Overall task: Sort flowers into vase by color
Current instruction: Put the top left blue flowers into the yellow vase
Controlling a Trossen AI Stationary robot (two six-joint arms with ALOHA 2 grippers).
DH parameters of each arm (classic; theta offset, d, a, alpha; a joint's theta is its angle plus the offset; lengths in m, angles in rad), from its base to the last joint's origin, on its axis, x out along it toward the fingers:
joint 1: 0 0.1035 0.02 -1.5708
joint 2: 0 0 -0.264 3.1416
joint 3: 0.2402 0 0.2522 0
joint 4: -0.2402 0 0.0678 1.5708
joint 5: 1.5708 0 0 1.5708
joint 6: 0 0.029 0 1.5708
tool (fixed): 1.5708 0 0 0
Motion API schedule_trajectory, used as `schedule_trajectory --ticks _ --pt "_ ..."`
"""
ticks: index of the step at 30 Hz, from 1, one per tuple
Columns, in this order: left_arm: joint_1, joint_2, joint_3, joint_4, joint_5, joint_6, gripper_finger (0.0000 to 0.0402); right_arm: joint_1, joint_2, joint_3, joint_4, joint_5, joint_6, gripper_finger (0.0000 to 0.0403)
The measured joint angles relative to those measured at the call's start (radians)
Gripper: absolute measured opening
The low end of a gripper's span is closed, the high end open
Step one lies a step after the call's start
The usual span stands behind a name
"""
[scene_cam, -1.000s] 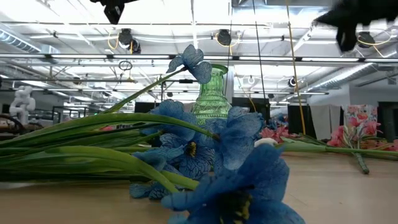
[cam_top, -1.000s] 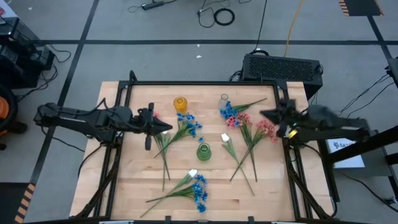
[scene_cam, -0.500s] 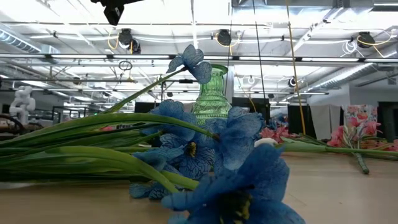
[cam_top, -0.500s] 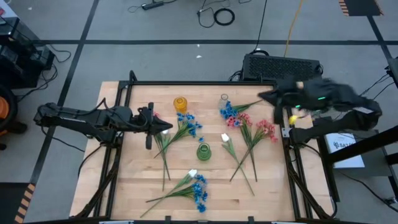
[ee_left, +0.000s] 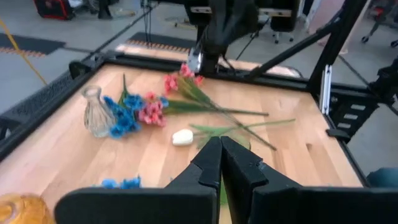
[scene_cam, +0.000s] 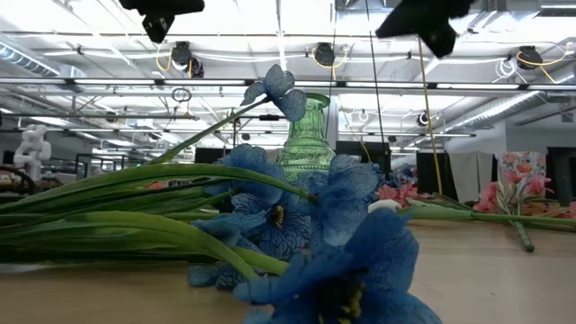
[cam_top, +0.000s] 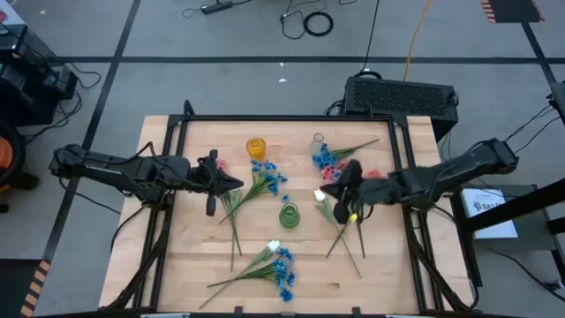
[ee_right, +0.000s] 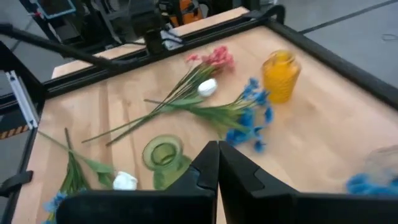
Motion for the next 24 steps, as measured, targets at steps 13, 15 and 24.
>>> schedule_trajectory --ticks 13,15,24 --pt "-0.007 0.076 -0.085 -0.064 -0.080 -0.207 0.0016 0.072 0.147 -0.054 -0.009 0.006 0.079 0.0000" --pt "-0.007 0.100 -0.086 -0.084 -0.103 -0.232 0.0027 0.071 0.147 -0.054 -0.010 0.007 0.059 0.0000" --pt "0.051 0.205 -0.086 -0.073 -0.153 -0.236 0.0140 0.071 0.141 -0.054 -0.010 0.031 0.053 0.0000"
